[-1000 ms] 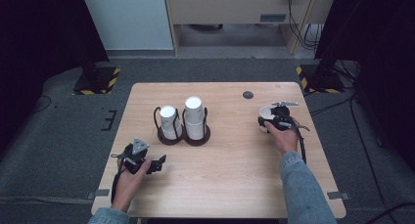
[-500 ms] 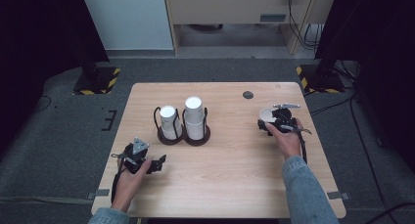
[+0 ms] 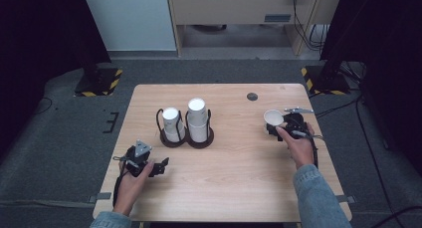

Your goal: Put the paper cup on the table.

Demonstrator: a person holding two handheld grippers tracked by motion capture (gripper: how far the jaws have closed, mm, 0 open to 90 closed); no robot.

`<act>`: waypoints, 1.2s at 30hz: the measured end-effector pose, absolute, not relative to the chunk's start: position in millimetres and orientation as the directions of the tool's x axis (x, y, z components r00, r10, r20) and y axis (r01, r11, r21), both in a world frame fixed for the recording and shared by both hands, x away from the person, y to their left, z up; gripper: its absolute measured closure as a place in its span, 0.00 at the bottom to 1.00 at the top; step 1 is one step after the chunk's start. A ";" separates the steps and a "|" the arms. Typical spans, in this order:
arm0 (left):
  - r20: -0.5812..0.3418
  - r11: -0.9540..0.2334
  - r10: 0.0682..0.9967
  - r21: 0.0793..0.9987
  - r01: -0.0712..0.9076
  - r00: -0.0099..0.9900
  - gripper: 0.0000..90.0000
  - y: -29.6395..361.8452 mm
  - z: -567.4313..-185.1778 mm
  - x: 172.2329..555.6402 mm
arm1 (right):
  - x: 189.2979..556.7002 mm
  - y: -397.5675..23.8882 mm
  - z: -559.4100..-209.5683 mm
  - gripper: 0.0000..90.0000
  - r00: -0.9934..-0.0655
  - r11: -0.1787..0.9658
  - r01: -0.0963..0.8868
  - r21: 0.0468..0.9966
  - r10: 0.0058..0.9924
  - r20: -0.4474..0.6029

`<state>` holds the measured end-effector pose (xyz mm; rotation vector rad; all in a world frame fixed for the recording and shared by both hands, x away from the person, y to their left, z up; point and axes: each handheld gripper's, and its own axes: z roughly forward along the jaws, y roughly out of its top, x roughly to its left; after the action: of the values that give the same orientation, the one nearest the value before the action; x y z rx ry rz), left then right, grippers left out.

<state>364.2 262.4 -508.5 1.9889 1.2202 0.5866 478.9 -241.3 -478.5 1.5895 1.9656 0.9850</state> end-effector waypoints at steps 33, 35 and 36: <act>0.015 -0.305 0.897 0.744 0.595 0.441 0.07 263.0 -512.0 364.6 | 439.2 -252.2 -462.0 0.07 -0.294 0.097 0.648 0.756 0.947 0.130; 0.014 -0.305 0.897 0.744 0.595 0.442 0.07 262.9 -512.1 364.7 | 436.1 -252.1 -462.1 0.07 -0.295 0.093 0.647 0.756 0.946 0.136; 0.015 -0.306 0.897 0.744 0.594 0.442 0.07 262.8 -512.1 364.8 | 434.4 -252.1 -462.4 0.07 -0.301 0.098 0.643 0.760 0.944 0.133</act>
<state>364.8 262.8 -512.1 2.0209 1.2471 0.5742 434.4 -252.1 -462.4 1.5550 1.9936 1.0511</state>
